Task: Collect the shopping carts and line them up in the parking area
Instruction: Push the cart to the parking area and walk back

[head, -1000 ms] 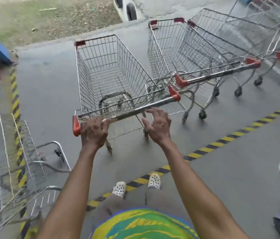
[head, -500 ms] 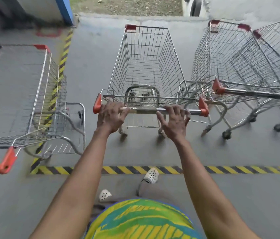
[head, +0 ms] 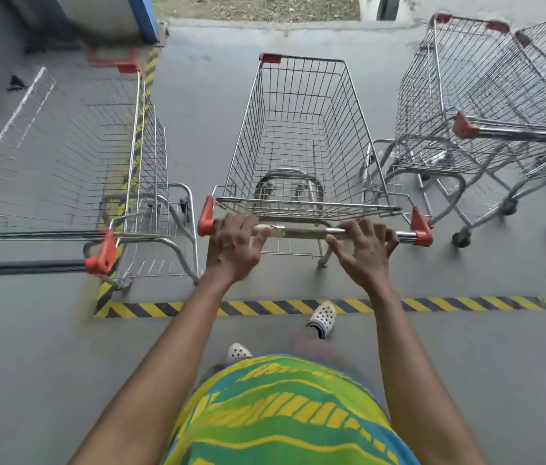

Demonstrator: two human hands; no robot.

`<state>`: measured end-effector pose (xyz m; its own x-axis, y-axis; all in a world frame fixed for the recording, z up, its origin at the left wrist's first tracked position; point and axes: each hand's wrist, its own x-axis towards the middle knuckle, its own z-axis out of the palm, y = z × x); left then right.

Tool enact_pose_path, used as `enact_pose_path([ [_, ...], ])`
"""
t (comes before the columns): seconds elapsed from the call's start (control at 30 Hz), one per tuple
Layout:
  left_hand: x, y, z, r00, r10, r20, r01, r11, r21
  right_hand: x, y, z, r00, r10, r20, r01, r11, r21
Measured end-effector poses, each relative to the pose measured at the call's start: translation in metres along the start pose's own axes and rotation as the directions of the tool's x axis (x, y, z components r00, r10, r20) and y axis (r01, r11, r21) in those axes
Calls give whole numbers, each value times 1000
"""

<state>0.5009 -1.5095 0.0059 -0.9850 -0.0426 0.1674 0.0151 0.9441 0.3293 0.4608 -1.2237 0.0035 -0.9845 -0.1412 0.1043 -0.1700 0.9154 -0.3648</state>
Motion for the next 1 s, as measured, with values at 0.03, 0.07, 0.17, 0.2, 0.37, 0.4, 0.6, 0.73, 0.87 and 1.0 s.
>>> enact_pose_path([
  [0.03,-11,-5,-3,1000,8,-10,-8,1000,6,-11,-6,2,1000,0,-18,1,1000,11],
  [0.07,-21,-10,-7,1000,19,-14,-19,1000,17,-20,-12,5,999,-6,-39,6,1000,12],
  [0.17,-42,-22,-15,999,39,12,-40,999,36,-41,-26,11,995,-35,-91,35,999,5],
  [0.2,-46,-25,-18,999,37,24,-38,999,28,-44,-29,13,994,-41,-104,41,999,-2],
  [0.37,-41,-33,-24,994,7,106,-9,1000,19,-40,-39,16,994,-20,-110,16,999,-35],
  [0.4,-38,-34,-25,993,-1,121,0,1000,14,-36,-40,17,995,-10,-101,7,999,-37],
  [0.6,-15,-43,-28,988,-15,152,12,1000,22,-12,-49,20,997,5,-82,-8,999,-46],
  [0.73,18,-50,-32,980,-26,198,23,1000,19,19,-53,25,996,-5,-91,2,999,-36],
  [0.87,56,-55,-30,973,-52,225,54,999,-5,59,-52,29,998,-11,-65,9,1000,-27],
  [1.0,109,-63,-25,973,-35,229,39,999,-15,115,-47,36,999,-8,-53,9,1000,7],
])
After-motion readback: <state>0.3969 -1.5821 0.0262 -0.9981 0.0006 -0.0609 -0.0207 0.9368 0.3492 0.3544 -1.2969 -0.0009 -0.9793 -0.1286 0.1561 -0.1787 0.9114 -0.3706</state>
